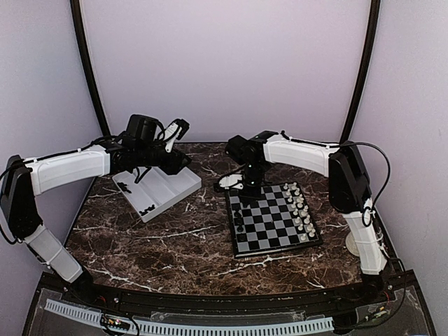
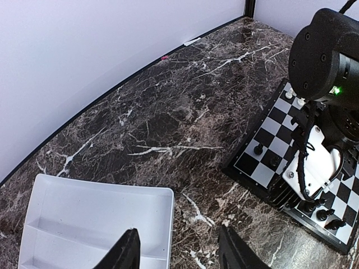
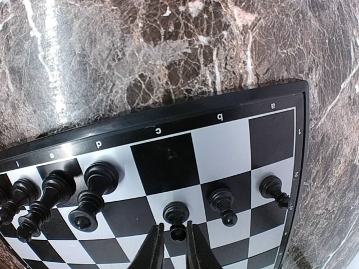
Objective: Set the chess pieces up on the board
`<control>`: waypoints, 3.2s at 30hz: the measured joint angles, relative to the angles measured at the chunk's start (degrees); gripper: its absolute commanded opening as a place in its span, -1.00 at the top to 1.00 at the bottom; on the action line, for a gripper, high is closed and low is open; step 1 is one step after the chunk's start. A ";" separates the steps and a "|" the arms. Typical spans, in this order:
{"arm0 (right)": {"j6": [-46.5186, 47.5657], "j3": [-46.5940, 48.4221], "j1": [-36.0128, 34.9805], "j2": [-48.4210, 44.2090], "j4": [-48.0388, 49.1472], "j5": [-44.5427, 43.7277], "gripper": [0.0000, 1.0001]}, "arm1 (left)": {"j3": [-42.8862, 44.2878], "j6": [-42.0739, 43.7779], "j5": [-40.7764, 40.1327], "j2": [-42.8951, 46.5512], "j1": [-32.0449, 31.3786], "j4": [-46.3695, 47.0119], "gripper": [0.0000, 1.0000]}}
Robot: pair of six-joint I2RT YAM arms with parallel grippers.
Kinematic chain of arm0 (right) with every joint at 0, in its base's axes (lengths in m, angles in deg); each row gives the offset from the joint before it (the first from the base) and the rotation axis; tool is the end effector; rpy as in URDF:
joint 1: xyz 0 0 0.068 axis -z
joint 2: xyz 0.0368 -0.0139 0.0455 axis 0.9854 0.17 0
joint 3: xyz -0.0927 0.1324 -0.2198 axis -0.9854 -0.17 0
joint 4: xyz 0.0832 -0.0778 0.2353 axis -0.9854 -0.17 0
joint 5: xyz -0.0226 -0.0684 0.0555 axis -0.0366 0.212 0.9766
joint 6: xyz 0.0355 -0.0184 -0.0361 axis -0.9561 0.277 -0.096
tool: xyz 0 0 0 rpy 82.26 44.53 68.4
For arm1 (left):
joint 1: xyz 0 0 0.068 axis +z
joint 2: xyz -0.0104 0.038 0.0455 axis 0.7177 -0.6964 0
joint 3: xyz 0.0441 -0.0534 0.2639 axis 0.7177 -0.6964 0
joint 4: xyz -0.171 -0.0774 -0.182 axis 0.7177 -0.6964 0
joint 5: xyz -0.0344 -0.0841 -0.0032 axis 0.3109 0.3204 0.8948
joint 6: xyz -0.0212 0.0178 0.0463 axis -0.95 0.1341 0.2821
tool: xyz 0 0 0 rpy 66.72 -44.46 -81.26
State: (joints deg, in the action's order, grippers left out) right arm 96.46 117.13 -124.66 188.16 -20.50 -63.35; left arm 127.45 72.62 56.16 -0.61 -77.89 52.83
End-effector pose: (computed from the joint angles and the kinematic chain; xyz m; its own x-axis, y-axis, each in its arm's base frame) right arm 0.3346 0.3283 0.1933 -0.0850 -0.9856 -0.1464 -0.9875 0.1029 -0.1195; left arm 0.3062 -0.1954 0.2974 -0.2918 0.3534 -0.8888 0.6478 0.7567 0.0882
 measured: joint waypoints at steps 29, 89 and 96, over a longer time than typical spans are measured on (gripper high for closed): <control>-1.16 -9.33 5.53 -21.62 0.83 4.17 0.25 | 7.54 -13.73 -17.11 -2.29 6.95 -16.28 -0.06; -6.80 -22.64 13.70 -28.20 10.49 24.94 0.22 | 4.87 -63.95 -23.67 -17.49 22.97 -21.31 0.02; -6.80 -23.56 13.70 -28.20 10.51 24.90 0.23 | 5.20 -65.20 -23.06 -21.53 23.58 -21.27 0.08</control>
State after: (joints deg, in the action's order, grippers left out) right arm 89.66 93.57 -110.95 159.97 -9.99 -38.46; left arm 132.65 7.42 33.10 -22.14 -54.31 31.57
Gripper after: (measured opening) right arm 0.389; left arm 0.480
